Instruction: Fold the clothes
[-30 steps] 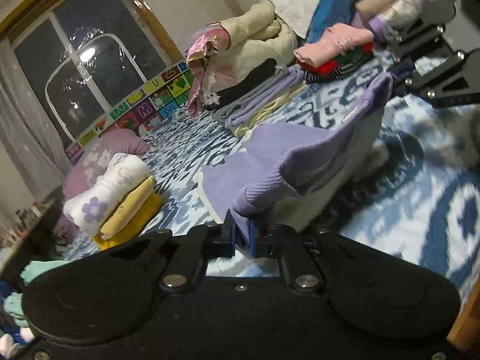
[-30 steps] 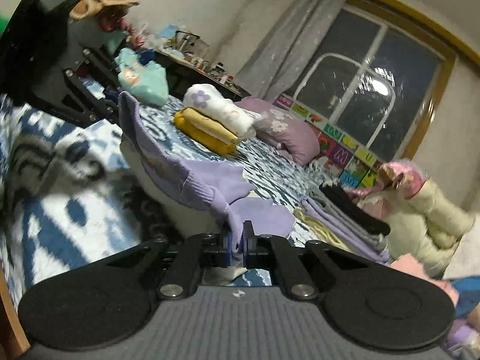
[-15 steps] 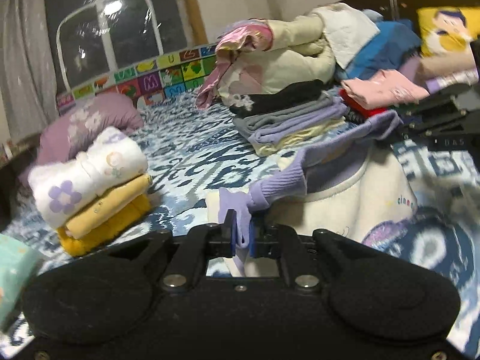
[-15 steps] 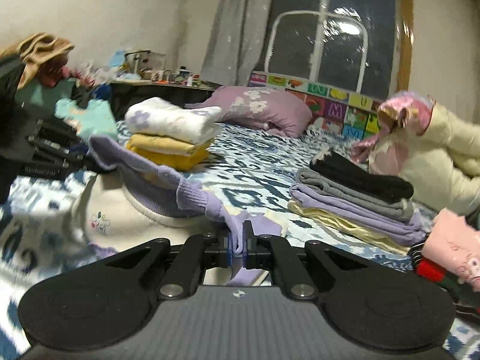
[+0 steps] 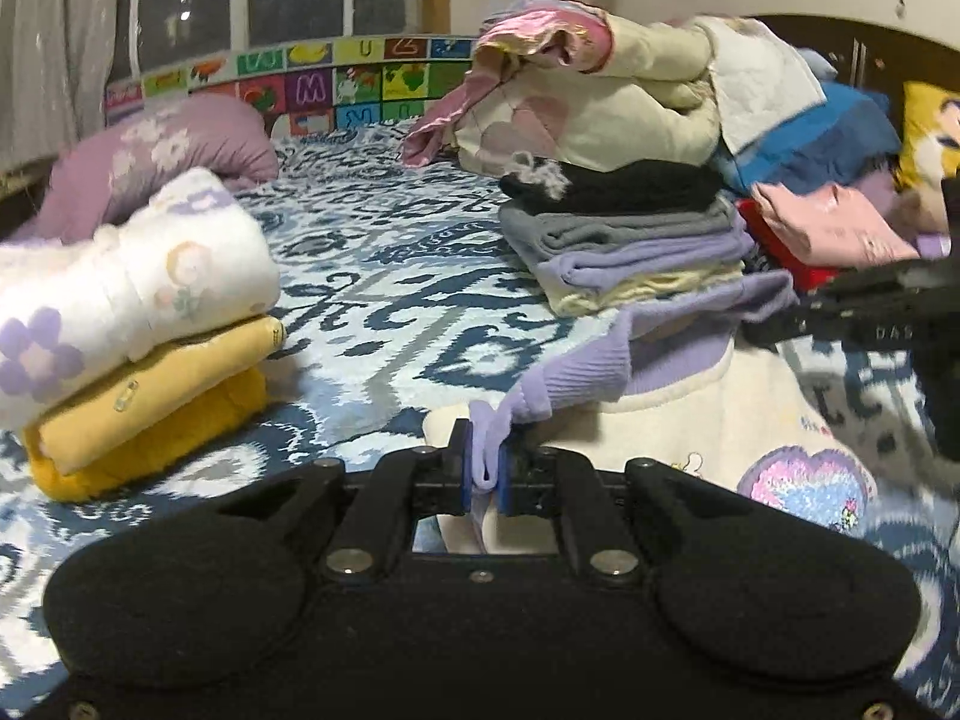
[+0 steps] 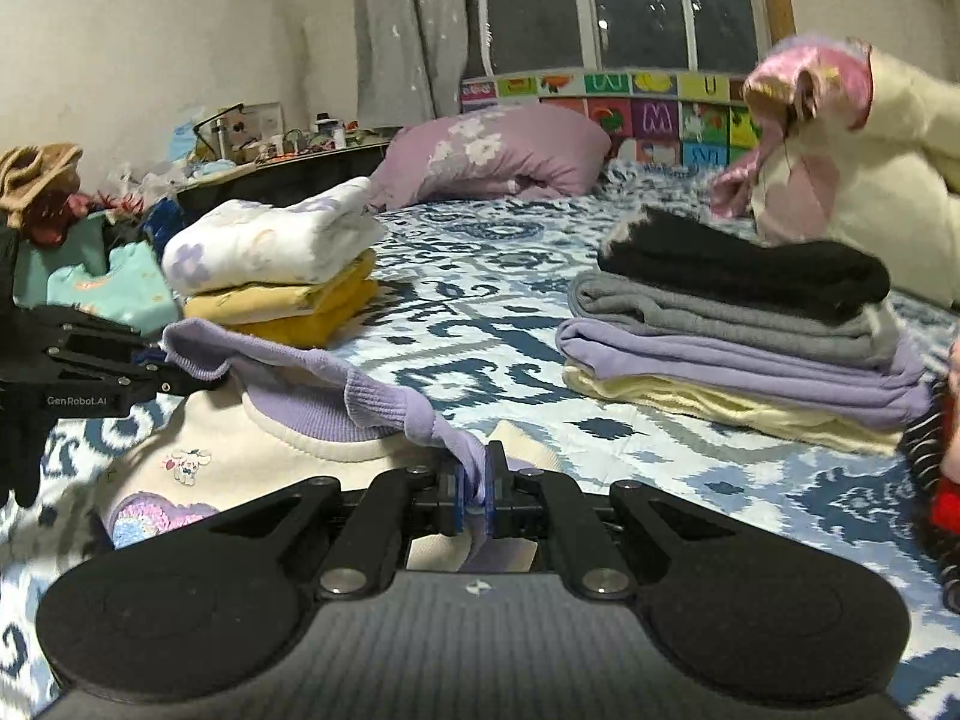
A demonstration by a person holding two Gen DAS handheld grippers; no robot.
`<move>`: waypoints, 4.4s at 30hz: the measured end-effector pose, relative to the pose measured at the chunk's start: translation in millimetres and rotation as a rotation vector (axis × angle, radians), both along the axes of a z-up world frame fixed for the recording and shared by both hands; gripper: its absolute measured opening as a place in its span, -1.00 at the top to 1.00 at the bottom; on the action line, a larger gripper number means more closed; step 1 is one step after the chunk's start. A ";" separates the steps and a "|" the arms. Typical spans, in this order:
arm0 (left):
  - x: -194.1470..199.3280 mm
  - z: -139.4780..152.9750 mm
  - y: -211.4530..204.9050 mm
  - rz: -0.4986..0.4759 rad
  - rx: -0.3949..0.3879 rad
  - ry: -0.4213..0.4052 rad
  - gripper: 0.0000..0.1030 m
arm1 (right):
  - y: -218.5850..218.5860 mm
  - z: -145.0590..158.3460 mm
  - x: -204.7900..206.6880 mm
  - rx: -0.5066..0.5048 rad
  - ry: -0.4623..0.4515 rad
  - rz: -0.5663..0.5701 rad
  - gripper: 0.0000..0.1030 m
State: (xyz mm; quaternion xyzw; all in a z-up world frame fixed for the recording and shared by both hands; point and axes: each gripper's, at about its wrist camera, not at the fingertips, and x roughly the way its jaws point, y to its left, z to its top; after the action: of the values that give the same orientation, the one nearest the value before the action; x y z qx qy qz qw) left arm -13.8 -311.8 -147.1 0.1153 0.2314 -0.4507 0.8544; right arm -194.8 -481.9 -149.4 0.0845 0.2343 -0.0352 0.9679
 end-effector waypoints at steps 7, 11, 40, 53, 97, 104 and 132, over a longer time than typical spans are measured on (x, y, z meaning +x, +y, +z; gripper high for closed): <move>27.8 -12.0 -5.7 0.024 -0.024 0.119 0.87 | -22.4 -16.3 23.5 0.125 0.039 -0.014 0.86; 36.7 -20.1 -7.7 0.050 -0.040 0.181 0.87 | -35.1 -25.7 36.9 0.196 0.061 -0.022 0.85; 4.2 -41.5 -34.1 -0.121 0.116 -0.081 0.09 | 46.9 -20.9 42.2 -0.113 0.084 0.187 0.13; 26.2 -37.3 -37.0 -0.085 0.020 -0.043 0.10 | -34.3 -32.3 51.7 0.107 0.001 -0.014 0.06; -55.2 -10.3 -9.4 0.068 0.043 0.077 0.14 | 67.8 -28.6 -23.4 0.047 0.020 -0.051 -0.01; -54.5 -39.7 -7.7 0.059 0.045 0.103 0.16 | 59.9 -42.2 -18.5 0.106 0.033 -0.062 0.03; -62.3 -11.7 16.2 0.144 0.037 0.127 -0.33 | 61.9 -28.1 -43.3 0.163 0.025 -0.134 -0.17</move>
State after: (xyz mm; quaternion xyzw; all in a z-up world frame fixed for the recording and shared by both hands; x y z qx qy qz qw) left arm -76.1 -295.6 -158.8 0.0852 0.3008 -0.3901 0.8661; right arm -238.1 -419.9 -177.5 0.1781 0.2422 -0.0814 0.9502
